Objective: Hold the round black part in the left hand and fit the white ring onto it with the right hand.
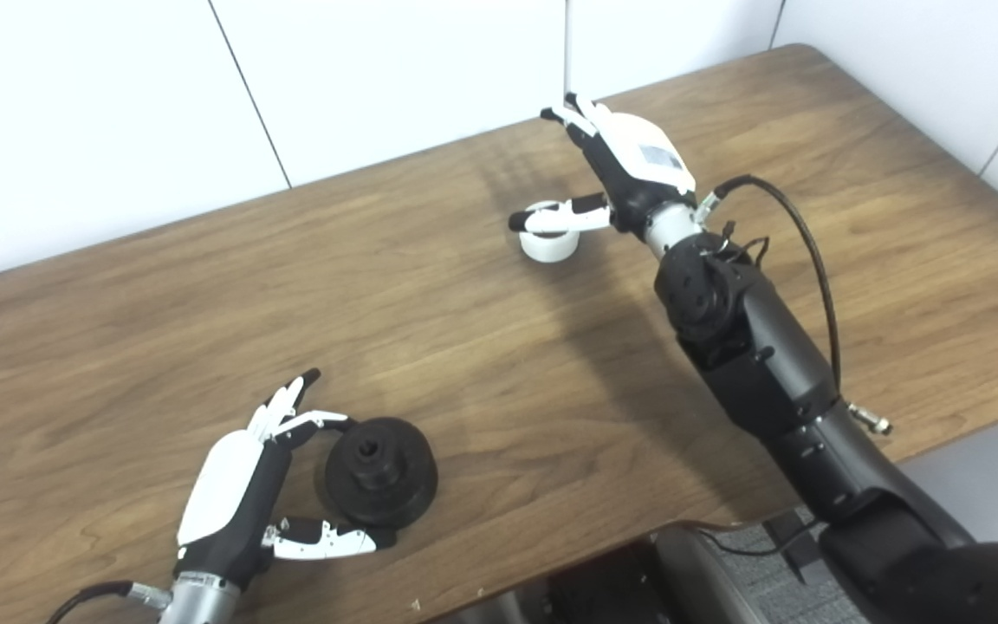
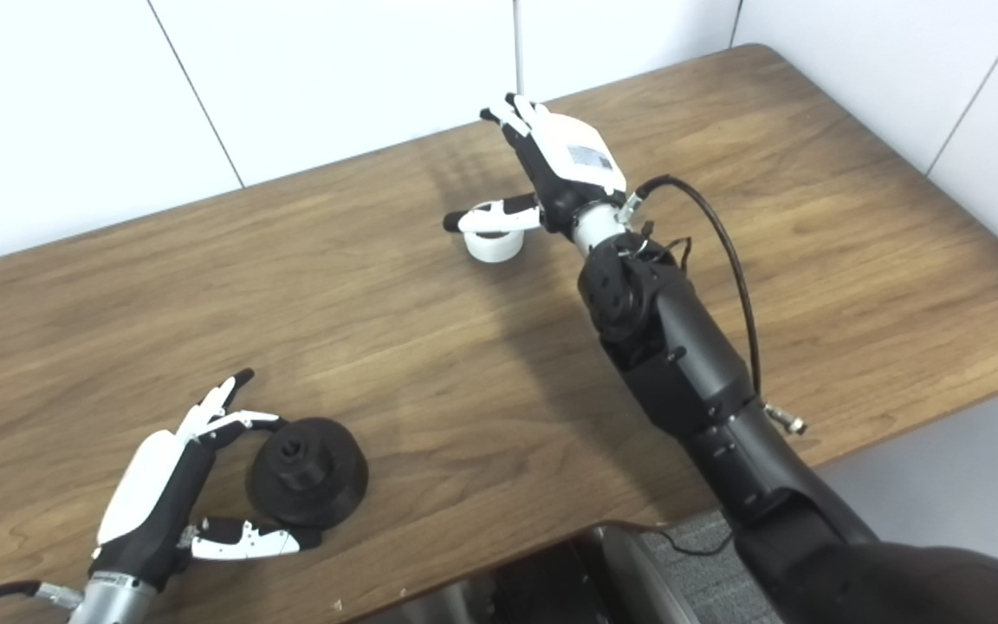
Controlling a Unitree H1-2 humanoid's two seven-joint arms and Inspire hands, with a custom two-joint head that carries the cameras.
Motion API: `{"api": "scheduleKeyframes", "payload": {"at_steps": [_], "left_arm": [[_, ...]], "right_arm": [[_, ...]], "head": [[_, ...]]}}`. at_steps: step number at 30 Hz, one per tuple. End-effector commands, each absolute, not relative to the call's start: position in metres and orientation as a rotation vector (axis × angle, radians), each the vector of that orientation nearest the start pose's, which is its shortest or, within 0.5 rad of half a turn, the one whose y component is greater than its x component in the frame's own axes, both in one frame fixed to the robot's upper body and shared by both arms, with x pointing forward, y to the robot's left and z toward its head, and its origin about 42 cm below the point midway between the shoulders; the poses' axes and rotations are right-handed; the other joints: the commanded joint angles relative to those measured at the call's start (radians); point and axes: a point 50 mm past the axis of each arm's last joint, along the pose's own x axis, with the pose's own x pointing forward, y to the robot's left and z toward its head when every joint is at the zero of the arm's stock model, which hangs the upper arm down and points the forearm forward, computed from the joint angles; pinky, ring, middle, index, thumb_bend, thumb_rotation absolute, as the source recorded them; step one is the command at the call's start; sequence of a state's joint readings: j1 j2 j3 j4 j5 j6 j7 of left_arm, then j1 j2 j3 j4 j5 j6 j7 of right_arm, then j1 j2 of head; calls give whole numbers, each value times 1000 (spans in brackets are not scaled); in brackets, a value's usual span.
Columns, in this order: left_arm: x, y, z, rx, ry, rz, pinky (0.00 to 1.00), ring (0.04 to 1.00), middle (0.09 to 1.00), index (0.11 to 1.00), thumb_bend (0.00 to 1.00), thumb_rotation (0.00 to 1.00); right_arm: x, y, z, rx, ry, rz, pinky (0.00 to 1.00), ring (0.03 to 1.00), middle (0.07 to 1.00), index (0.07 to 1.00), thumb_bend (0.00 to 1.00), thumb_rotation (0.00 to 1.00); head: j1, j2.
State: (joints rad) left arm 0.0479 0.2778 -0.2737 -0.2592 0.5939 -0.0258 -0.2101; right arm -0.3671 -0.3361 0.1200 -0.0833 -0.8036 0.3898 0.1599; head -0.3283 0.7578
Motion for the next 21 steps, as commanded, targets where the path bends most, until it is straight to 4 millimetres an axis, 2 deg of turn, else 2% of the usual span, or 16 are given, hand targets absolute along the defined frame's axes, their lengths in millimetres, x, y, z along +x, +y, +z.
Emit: {"api": "scheduleKeyframes", "payload": {"at_steps": [1,5,8,12,18,21], "left_arm": [[253,206,148,870,-239,-435,1000,1000,1000,619,952,271],[253,205,148,867,-243,-432,1000,1000,1000,618,953,270],[253,205,148,871,-244,-430,1000,1000,1000,619,953,270],[253,204,148,870,-243,-429,1000,1000,1000,618,951,268],[253,204,150,868,-246,-431,1000,1000,1000,619,950,274],[253,203,150,868,-247,-432,1000,1000,1000,621,952,281]], "right_arm": [[399,-270,249,-1126,-115,-106,859,994,1000,938,982,623],[407,-273,243,-1161,-60,-66,907,1000,1000,969,1000,684],[411,-277,237,-1168,-17,-34,939,1000,1000,983,1000,686],[411,-281,229,-1172,10,-3,938,1000,1000,974,1000,680],[410,-281,222,-1194,21,24,922,1000,1000,930,1000,722],[409,-279,221,-1189,37,35,945,1000,1000,895,1000,654]], "head": [[-1,1],[1,3],[4,4],[9,5],[13,11],[20,11]]}}
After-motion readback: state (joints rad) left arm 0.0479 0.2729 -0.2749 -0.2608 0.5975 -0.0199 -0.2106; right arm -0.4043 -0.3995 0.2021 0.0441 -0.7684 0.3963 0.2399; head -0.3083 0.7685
